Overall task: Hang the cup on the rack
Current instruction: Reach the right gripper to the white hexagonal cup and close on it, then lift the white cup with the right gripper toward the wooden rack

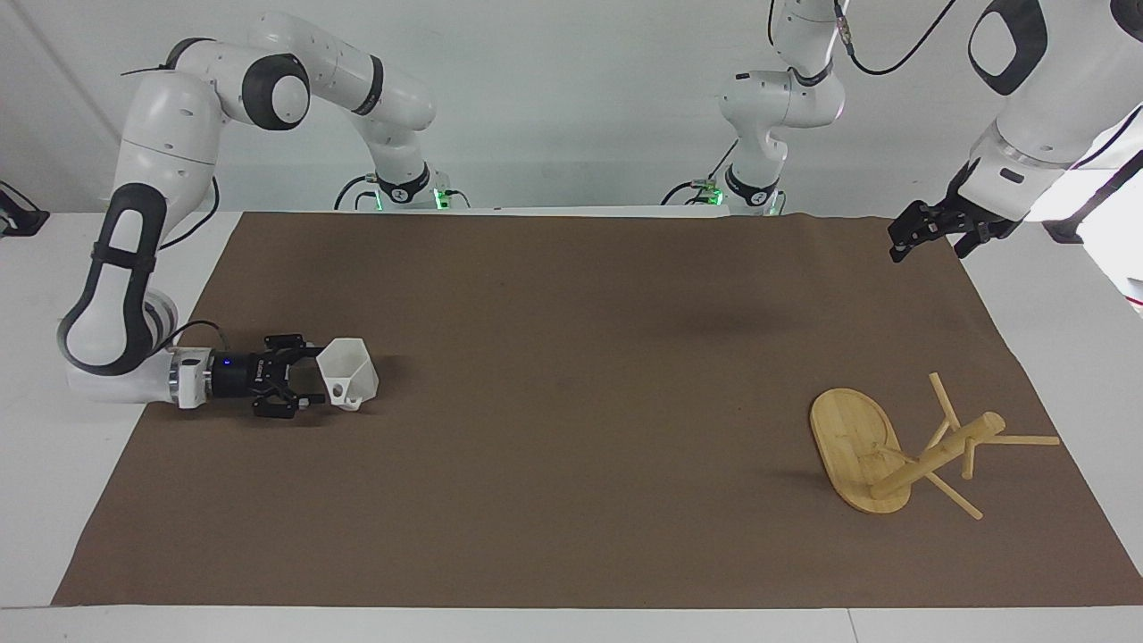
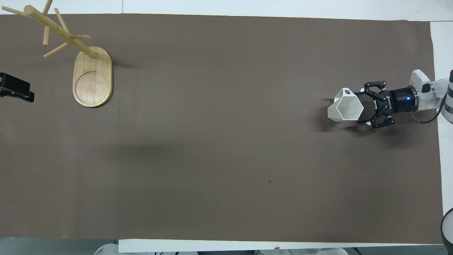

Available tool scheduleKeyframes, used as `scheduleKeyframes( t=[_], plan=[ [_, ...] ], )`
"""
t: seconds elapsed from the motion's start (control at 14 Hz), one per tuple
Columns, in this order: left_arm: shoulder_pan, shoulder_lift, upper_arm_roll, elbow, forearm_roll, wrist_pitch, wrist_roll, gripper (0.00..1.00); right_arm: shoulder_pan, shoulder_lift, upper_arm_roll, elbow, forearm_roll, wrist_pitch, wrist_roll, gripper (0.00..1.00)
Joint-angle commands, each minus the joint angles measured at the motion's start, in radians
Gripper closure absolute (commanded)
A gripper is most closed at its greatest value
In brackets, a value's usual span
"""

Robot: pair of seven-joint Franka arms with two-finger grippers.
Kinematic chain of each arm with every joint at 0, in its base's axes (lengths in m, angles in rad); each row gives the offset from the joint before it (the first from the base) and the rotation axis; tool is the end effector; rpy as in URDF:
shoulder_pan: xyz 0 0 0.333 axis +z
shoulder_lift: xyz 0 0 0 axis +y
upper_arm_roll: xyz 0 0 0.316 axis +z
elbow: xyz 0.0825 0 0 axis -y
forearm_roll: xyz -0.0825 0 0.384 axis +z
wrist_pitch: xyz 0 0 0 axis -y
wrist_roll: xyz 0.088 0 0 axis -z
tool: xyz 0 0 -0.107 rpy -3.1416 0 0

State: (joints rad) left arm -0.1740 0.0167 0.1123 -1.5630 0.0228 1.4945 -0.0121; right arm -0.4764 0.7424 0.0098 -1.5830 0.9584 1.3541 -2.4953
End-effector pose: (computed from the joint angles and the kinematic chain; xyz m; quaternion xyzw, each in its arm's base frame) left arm 0.5501 -0.0319 0.6126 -0.9987 0.0244 0.0420 0.0139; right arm 0.5883 -0.1841 0.2130 -0.5174 -0.6005 -0.4087 0.4525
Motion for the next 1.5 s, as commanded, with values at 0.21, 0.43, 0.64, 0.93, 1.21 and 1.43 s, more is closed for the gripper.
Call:
scheduleKeyframes(
  t=[0.21,0.43,0.64,0.93,1.21,1.43],
  plan=[
    [0.001,-0.001,0.001,0.000,0.020,-0.013,0.012,0.00,0.019,-0.012,0.006,-0.049,0.042,0.039,-0.022,0.00],
    [0.001,-0.001,0.001,0.001,0.020,-0.013,0.012,0.00,0.042,-0.014,0.006,-0.061,0.046,0.052,-0.022,0.00],
    [0.001,-0.001,0.001,0.001,0.020,-0.013,0.012,0.00,0.042,-0.021,0.007,-0.095,0.054,0.062,-0.025,0.00],
    [0.001,-0.001,0.001,0.000,0.020,-0.013,0.012,0.00,0.042,-0.029,0.006,-0.112,0.054,0.062,-0.059,0.00],
    [0.001,-0.001,0.001,0.000,0.020,-0.013,0.012,0.00,0.058,-0.029,0.007,-0.112,0.056,0.063,-0.080,0.35],
    [0.001,-0.001,0.001,0.000,0.020,-0.013,0.012,0.00,0.093,-0.029,0.007,-0.111,0.071,0.095,-0.073,0.71]
  ],
)
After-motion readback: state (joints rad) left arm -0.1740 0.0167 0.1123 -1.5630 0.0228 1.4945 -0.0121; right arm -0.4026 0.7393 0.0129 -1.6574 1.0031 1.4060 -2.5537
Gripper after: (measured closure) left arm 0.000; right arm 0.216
